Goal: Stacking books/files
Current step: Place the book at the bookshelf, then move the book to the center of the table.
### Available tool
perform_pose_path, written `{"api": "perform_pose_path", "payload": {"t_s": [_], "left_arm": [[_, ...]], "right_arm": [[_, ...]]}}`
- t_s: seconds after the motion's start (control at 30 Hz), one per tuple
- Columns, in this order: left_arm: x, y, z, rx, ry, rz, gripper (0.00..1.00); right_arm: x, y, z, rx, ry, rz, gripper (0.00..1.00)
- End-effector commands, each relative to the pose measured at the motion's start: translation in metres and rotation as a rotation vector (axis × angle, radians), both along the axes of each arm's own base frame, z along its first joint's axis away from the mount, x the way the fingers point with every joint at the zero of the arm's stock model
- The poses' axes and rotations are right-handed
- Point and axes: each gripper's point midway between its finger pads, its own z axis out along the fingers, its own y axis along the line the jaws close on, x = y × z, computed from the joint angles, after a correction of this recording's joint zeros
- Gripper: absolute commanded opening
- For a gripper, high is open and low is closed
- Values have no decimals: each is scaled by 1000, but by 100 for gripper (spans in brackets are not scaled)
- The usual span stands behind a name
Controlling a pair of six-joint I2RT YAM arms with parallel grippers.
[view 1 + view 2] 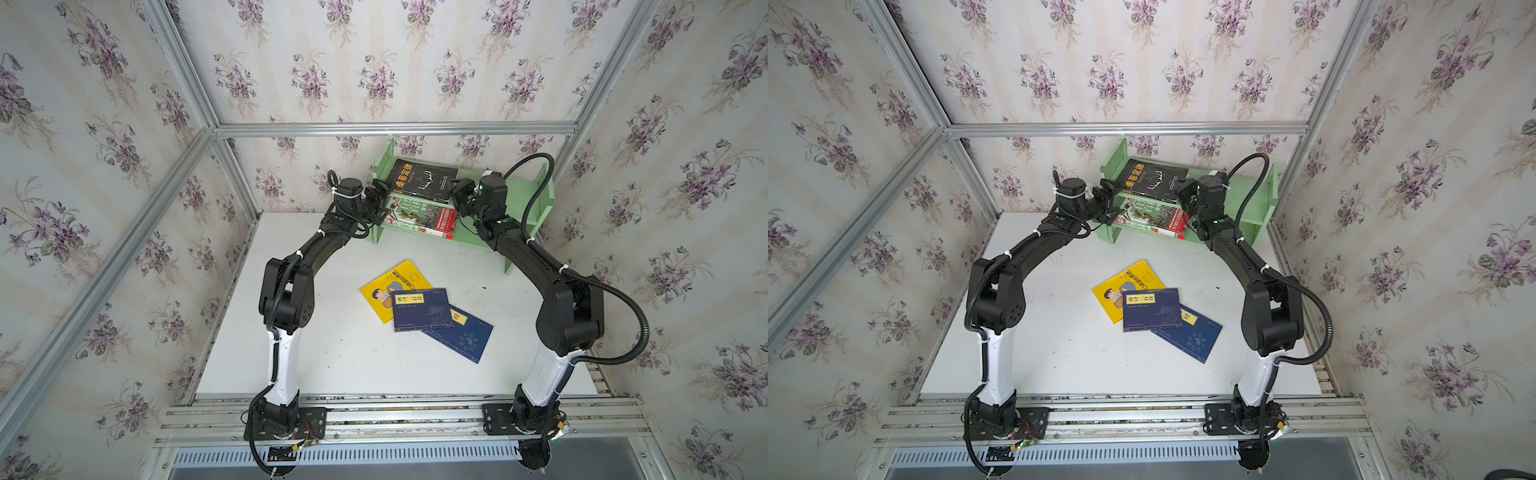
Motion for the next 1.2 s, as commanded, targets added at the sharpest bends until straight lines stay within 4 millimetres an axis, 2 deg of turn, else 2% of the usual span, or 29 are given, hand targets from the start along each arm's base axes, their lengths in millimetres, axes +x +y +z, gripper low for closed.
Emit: {"api": "perform_pose_path", "payload": {"t_s": [0.0, 0.17, 0.3, 0.4, 0.53, 0.63, 0.7, 0.87, 1.0, 1.17], "left_arm": [[-8, -4, 26, 4, -84, -42, 100], [-17, -2, 54, -4, -155, -56, 100], [-32, 0, 64, 11, -192, -81, 100], [-54, 1, 65, 57, -229, -135, 100], [-97, 8, 49, 139, -246, -207, 100], [-135, 20, 31, 229, -246, -232, 100], [-156, 29, 8, 282, -215, -242, 100], [-198, 53, -72, 438, -54, -265, 100], [-221, 68, -127, 486, 103, -261, 100], [-232, 75, -167, 484, 245, -256, 100]], "right_arm": [[-7, -16, 4, -84, -8, -20, 45], [-24, -29, 35, -179, -83, -25, 54], [-44, -26, 50, -253, -110, 35, 54], [-69, -18, 51, -316, -115, 111, 55], [-108, -17, 35, -417, -63, 147, 61], [-138, -13, 14, -495, -7, 151, 66], [-156, -9, -5, -540, 28, 159, 69], [-190, 5, -62, -554, 108, 210, 74], [-202, 13, -100, -580, 140, 221, 79], [-198, 33, -134, -655, 170, 262, 82]]}}
